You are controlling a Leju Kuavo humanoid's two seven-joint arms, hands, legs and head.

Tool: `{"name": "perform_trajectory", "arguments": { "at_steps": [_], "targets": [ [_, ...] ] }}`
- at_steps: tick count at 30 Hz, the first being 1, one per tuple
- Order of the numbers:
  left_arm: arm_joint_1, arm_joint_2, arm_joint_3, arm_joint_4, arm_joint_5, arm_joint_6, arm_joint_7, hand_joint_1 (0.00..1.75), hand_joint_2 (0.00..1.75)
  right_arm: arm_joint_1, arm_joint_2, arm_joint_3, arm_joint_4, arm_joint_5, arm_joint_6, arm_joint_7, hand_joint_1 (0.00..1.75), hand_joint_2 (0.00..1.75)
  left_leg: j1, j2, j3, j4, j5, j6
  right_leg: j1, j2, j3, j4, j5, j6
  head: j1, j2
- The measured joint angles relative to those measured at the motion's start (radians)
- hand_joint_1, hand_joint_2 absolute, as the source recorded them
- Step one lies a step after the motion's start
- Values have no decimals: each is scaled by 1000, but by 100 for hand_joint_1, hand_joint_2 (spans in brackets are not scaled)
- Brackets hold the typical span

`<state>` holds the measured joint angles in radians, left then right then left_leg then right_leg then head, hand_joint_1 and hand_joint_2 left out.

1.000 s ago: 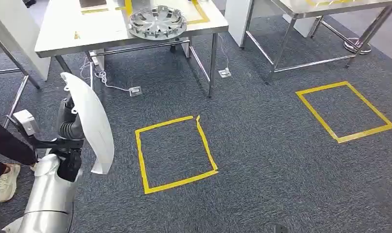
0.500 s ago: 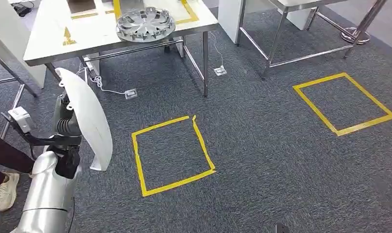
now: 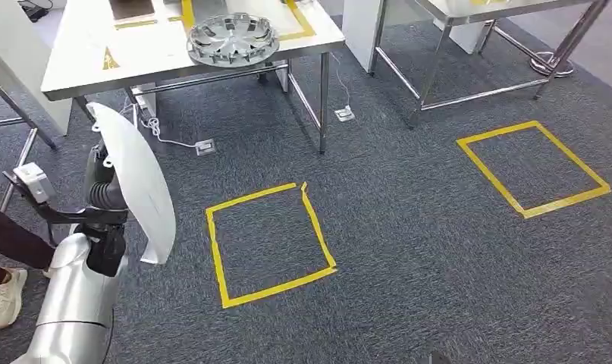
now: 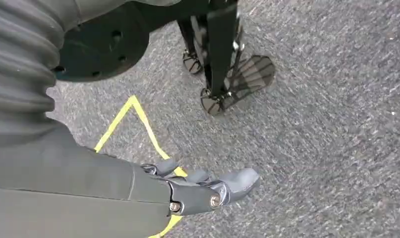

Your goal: Take the parts from the cabinet and place them on the table.

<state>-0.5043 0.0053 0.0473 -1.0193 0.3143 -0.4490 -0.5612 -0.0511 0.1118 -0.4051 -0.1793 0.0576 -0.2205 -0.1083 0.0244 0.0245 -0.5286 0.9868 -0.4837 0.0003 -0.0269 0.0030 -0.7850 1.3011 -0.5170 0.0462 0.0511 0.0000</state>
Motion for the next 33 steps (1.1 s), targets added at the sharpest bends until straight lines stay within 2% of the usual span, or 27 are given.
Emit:
{"name": "perform_trajectory", "arguments": {
  "at_steps": [2, 3, 4, 5, 7, 9, 10, 11, 12, 13, 14, 15, 16, 18, 19, 20, 21, 23, 24, 25, 26, 28, 29, 30, 31, 32, 33],
  "targets": [
    [1, 2, -5, 5, 0, -18, -10, 175, 175, 0, 0, 0, 0, 2, 1, -4, 0, 175, 12, 0, 12, 10, -15, -13, -7, -5, 84, -176, 100, 9, 0, 0],
    [2, 2, -9, 6, 0, -27, -17, 175, 175, 1, 0, 0, 0, 2, 1, -6, 0, 175, 14, 0, 15, 17, -26, -23, -13, -15, 129, -272, 132, 14, 2, 0],
    [3, 8, -11, 8, -2, -33, -22, 175, 175, -1, 6, 0, 0, 2, 1, -6, 0, 175, 5, -2, 6, 22, -34, -35, -3, -12, 131, -267, 109, 9, 9, 0],
    [4, 14, -11, 10, -7, -34, -22, 175, 175, -2, 6, 0, 0, 1, -1, -6, 0, 175, 4, -2, 7, 21, -39, -41, -3, -3, 129, -268, 105, -13, 6, 0],
    [4, 16, -15, 14, -9, -37, -26, 175, 175, 1, 5, -1, 0, -2, -6, -3, 0, 175, 6, -1, 19, 10, -43, -51, -1, -2, 129, -265, 92, -33, 4, 0],
    [2, 21, -18, 17, -13, -37, -26, 175, 175, 1, 6, -2, 0, -6, -11, 0, 0, 175, 12, -5, 29, 16, -53, -63, -6, 3, 140, -269, 89, -51, 0, 0],
    [-2, 21, -19, 18, -14, -37, -26, 175, 175, 1, 6, -3, 0, -6, -12, 0, 0, 175, 11, -9, 9, 58, -73, -60, -4, 3, 146, -270, 85, -58, -4, 0],
    [-4, 21, -19, 22, -14, -37, -26, 175, 175, 0, 6, -5, 0, -6, -12, 0, 0, 175, 9, -12, -28, 124, -105, -58, -3, 3, 150, -270, 81, -64, -6, 0],
    [-4, 21, -19, 26, -15, -36, -26, 175, 175, -1, 6, -6, 0, -7, -11, -1, 0, 175, 6, -15, -88, 231, -147, -57, 1, 4, 156, -270, 76, -70, -10, 0],
    [-3, 22, -19, 29, -15, -35, -24, 175, 175, -1, 6, -6, 0, -8, -10, -3, 0, 175, 5, -16, -145, 317, -170, -55, 5, 6, 161, -270, 70, -73, -11, 0],
    [-2, 22, -19, 33, -15, -34, -23, 175, 175, 0, 6, -6, 0, -8, -7, -5, 0, 175, 3, -17, -179, 356, -166, -52, 8, 9, 167, -269, 65, -73, -12, 0],
    [-2, 22, -19, 36, -15, -35, -20, 175, 175, 1, 6, -6, 0, -10, -2, -6, 0, 175, 1, -17, -188, 345, -136, -47, 11, 13, 174, -269, 59, -73, -12, 0],
    [-2, 22, -19, 39, -13, -39, -18, 175, 175, 0, 6, -7, 0, -13, 4, -10, 0, 175, -1, -17, -173, 288, -82, -41, 13, 17, 184, -269, 53, -72, -12, 0],
    [-4, 26, -20, 44, -8, -51, -14, 175, 175, -1, 6, -8, 0, -19, 10, -16, 0, 175, -6, -21, -105, 105, 36, -25, 15, 23, 207, -269, 39, -68, -15, 0],
    [-5, 27, -20, 47, -7, -55, -13, 175, 175, 0, 8, -10, 0, -19, 11, -18, 0, 175, -10, -25, -84, 50, 49, -18, 14, 25, 214, -270, 33, -64, -16, 0],
    [-7, 27, -20, 51, -7, -55, -12, 175, 175, -2, 10, -12, 0, -20, 11, -19, 0, 175, -15, -25, -74, 39, 40, -20, 21, 28, 212, -266, 28, -55, -16, 0],
    [-7, 27, -21, 53, -7, -55, -12, 175, 175, -2, 10, -13, 0, -20, 14, -19, 0, 175, -16, -25, -77, 43, 40, -19, 17, 29, 211, -269, 28, -50, -16, 0],
    [-12, 27, -31, 60, -8, -58, -16, 175, 175, 0, 10, -14, 0, -19, 23, -21, 0, 175, -19, -26, -77, 42, 35, -8, 16, 29, 216, -278, 25, -38, -16, 0],
    [-15, 26, -36, 62, -8, -58, -18, 175, 175, 0, 9, -15, 0, -18, 24, -22, 0, 175, -8, -26, -68, 31, 38, -1, 16, 28, 219, -275, 18, -31, -17, 0],
    [-20, 26, -37, 63, -9, -58, -19, 175, 175, 0, 9, -15, 0, -18, 25, -24, 0, 175, -8, -26, -60, 27, 35, 5, 18, 18, 214, -252, 8, -27, -14, 0],
    [-27, 24, -38, 66, -8, -58, -19, 175, 175, -1, 9, -15, 0, -17, 29, -24, 0, 175, -8, -23, -56, 27, 31, 11, 17, 10, 181, -190, -20, -23, -13, 0],
    [-29, 22, -44, 72, -9, -57, -19, 175, 175, -1, 9, -16, 0, -16, 29, -23, 0, 175, -10, -22, -51, 28, 24, 17, 16, 7, 86, -32, -80, -17, -14, 0],
    [-28, 21, -45, 76, -10, -57, -19, 175, 175, 1, 9, -16, 0, -17, 29, -23, 0, 175, -11, -22, -48, 29, 19, 17, 16, 6, 40, 34, -91, -16, -13, 0],
    [-27, 20, -45, 79, -10, -56, -19, 175, 175, 2, 9, -17, 0, -16, 29, -22, 0, 175, -11, -22, -44, 29, 15, 17, 16, 6, 21, 45, -76, -15, -13, 0],
    [-27, 19, -45, 82, -10, -55, -20, 175, 175, 3, 9, -18, 0, -15, 29, -22, 0, 175, -11, -22, -35, 30, 7, 14, 16, 5, 27, 2, -30, -17, -13, 0],
    [-27, 19, -45, 83, -10, -55, -20, 175, 175, 3, 9, -18, 0, -14, 29, -21, 0, 175, -11, -23, -26, 30, 1, 12, 16, 4, 54, -68, 21, -19, -13, 0],
    [-27, 18, -45, 83, -10, -55, -20, 175, 175, 3, 8, -19, 0, -12, 31, -21, 0, 175, -11, -22, -12, 30, -9, 8, 16, 2, 103, -181, 88, -24, -13, 0]
  ]
}}
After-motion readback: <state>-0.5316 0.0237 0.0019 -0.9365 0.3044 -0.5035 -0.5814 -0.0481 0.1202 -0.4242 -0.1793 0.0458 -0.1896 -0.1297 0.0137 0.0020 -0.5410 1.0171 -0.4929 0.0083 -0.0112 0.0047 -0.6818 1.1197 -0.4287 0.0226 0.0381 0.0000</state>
